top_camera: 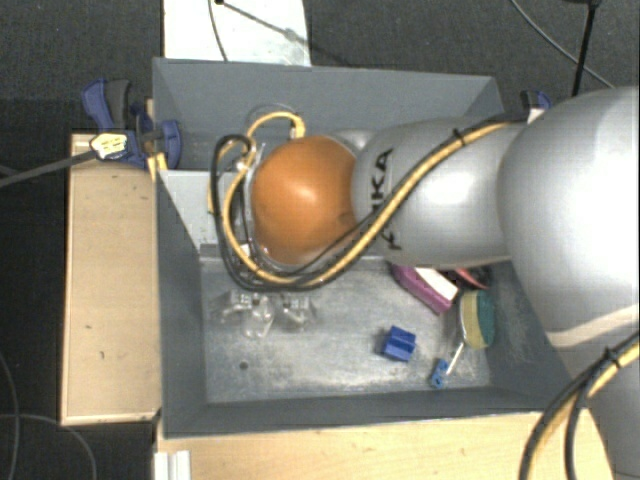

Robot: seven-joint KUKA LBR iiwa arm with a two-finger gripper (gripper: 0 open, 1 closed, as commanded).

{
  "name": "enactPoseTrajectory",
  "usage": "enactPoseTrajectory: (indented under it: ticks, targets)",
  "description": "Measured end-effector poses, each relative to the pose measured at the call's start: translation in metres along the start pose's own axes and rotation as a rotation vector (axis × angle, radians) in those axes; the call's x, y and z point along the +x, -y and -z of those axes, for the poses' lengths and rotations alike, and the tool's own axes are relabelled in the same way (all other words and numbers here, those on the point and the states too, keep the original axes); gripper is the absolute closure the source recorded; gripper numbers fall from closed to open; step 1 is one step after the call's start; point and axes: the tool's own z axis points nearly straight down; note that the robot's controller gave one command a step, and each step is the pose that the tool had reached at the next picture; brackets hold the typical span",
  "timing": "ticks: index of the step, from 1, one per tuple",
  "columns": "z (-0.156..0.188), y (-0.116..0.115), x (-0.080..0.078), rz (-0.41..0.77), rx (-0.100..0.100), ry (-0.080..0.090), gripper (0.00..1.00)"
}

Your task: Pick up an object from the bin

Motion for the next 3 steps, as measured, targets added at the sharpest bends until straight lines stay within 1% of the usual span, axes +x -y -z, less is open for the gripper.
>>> enactPoseTrajectory:
  ticks: [1,2,3]
  targets:
    - [0.000,0.000,0.000,-0.004,-0.001,-0.001,1.00]
    - [0.001,0.000,0.000,-0.014,-0.001,-0.004,1.00]
    - [0.060,0.002,-0.001,-0.025,0.010,0.003,1.00]
